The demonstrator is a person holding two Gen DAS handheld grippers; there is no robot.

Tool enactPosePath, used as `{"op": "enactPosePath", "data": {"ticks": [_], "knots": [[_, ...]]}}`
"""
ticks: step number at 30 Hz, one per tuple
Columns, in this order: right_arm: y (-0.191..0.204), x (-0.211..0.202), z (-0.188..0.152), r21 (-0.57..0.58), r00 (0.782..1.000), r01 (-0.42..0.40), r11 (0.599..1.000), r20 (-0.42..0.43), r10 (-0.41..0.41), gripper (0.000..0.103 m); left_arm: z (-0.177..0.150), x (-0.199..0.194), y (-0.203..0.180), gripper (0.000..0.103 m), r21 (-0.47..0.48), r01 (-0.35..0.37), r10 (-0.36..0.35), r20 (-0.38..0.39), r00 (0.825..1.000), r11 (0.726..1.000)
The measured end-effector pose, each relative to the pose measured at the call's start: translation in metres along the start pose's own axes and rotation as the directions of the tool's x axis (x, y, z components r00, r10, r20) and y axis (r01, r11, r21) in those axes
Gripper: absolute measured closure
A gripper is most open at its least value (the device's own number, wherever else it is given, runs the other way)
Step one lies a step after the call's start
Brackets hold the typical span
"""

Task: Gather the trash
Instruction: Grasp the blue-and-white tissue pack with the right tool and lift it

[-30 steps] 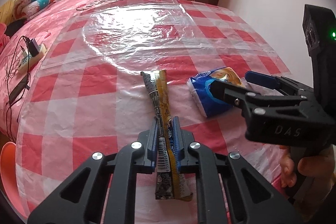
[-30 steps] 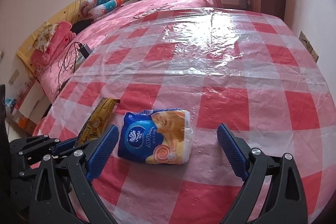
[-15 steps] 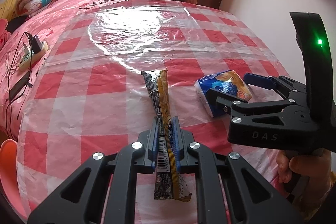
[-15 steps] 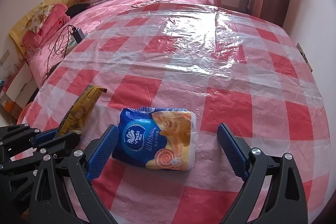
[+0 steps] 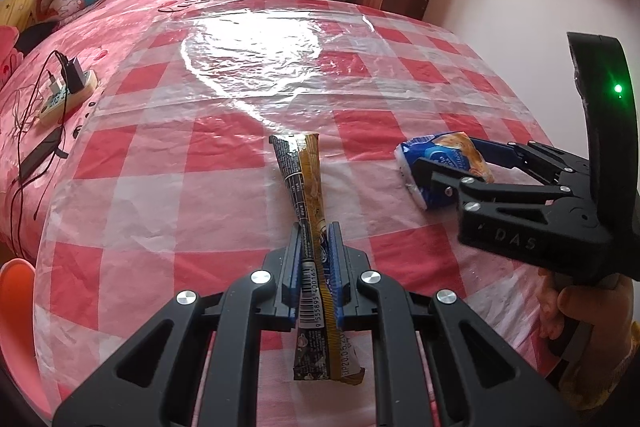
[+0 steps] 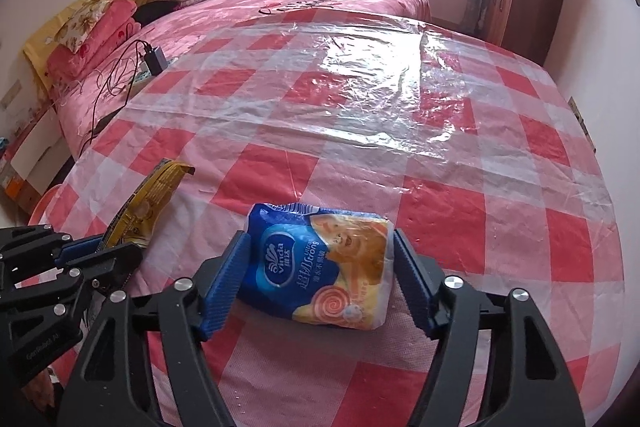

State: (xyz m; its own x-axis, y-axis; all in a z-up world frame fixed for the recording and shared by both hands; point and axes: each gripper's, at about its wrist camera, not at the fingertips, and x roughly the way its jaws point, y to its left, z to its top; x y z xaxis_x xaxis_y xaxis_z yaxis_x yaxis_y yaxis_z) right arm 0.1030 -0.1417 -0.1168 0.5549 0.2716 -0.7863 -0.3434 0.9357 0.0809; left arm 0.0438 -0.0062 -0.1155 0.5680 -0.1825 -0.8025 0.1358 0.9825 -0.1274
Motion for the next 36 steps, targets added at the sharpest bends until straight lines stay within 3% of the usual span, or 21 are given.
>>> {"op": "enactPosePath", "data": {"ticks": [13, 16, 17, 25, 31, 34, 36], "knots": [[-0.005, -0.005, 0.000, 0.019, 0.999, -0.028, 0.999, 0.023, 0.027, 0.053, -0.006, -0.005, 0.016, 0.089, -0.019, 0.014, -0.014, 0.008, 1.000, 1.000], [-0.004, -0.007, 0.000, 0.018, 0.999, -0.028, 0.999, 0.030, 0.028, 0.062, -0.007, -0.007, 0.020, 0.089, -0.026, 0.015, -0.015, 0.013, 1.000, 1.000], [-0.004, -0.007, 0.000, 0.015, 0.999, -0.027, 1.000, 0.027, 0.026, 0.069, -0.007, -0.007, 0.021, 0.089, -0.029, 0.016, -0.016, 0.014, 1.000, 0.999], [-0.001, -0.004, 0.000, 0.003, 0.999, -0.033, 0.999, 0.019, 0.033, 0.071, -0.011, -0.010, 0.032, 0.089, -0.046, 0.027, -0.026, 0.017, 1.000, 0.999], [-0.010, -0.004, 0.000, 0.043, 0.988, -0.157, 0.987, 0.015, 0.157, 0.061, -0.015, -0.014, 0.042, 0.089, -0.060, 0.038, -0.037, 0.023, 0.999, 0.997], [-0.002, -0.005, -0.001, 0.017, 0.991, -0.131, 0.991, 0.013, 0.130, 0.028, -0.016, -0.014, 0.047, 0.089, -0.070, 0.042, -0.041, 0.025, 0.999, 0.997], [0.006, -0.005, -0.001, -0.019, 0.995, -0.101, 0.995, 0.009, 0.102, 0.022, -0.017, -0.014, 0.051, 0.089, -0.077, 0.046, -0.044, 0.024, 0.999, 0.996]]}}
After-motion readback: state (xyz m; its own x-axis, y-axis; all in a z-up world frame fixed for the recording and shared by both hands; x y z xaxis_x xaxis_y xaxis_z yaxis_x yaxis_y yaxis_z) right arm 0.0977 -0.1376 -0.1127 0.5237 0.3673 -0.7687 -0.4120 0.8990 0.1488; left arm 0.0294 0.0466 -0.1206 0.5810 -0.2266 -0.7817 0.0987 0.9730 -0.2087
